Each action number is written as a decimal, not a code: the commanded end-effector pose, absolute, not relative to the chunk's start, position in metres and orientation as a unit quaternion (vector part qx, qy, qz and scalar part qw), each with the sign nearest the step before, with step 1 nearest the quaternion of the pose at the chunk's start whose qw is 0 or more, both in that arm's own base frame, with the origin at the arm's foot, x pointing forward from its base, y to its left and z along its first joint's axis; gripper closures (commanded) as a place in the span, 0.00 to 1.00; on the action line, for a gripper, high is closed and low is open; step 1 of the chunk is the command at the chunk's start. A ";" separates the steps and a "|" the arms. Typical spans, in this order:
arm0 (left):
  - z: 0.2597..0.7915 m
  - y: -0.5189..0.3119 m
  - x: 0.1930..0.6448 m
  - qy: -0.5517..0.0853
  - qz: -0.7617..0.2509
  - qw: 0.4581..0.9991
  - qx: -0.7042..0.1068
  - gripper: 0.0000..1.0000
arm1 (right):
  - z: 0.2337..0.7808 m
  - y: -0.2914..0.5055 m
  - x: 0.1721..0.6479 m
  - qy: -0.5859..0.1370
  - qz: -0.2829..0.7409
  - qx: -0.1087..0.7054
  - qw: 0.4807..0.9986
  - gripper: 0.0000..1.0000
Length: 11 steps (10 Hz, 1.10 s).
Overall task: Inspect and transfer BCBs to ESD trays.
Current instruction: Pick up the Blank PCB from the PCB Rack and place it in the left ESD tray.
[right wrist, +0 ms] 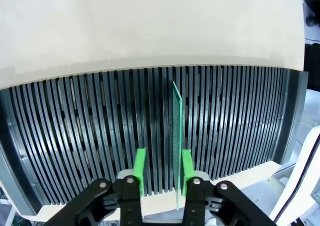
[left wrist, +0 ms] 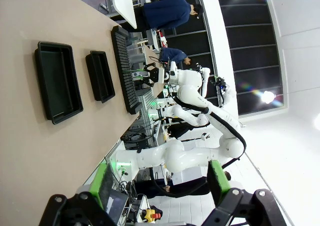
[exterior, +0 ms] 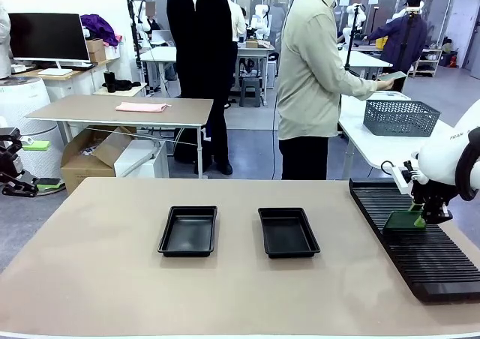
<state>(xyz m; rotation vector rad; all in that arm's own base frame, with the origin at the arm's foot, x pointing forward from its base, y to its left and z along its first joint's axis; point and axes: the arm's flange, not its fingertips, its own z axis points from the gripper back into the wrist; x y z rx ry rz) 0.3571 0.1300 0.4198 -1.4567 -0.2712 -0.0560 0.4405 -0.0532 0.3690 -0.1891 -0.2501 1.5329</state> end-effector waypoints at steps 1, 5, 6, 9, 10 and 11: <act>0.421 0.130 0.358 -0.127 -0.024 0.735 -0.665 0.00 | 0.367 -0.056 0.446 -0.113 0.688 -0.076 0.713 0.76; 0.421 0.130 0.358 -0.127 -0.024 0.735 -0.665 0.00 | 0.364 -0.056 0.446 -0.114 0.686 -0.076 0.715 0.92; 0.421 0.130 0.358 -0.127 -0.024 0.735 -0.665 0.00 | 0.363 -0.057 0.446 -0.114 0.685 -0.076 0.715 0.89; 0.421 0.130 0.358 -0.127 -0.024 0.735 -0.665 0.00 | 0.361 -0.057 0.446 -0.113 0.683 -0.073 0.718 1.00; 0.421 0.130 0.358 -0.127 -0.024 0.735 -0.665 0.00 | 0.361 -0.058 0.446 -0.114 0.683 -0.072 0.718 1.00; 0.421 0.130 0.358 -0.127 -0.024 0.735 -0.665 0.00 | 0.361 -0.058 0.446 -0.114 0.682 -0.072 0.719 1.00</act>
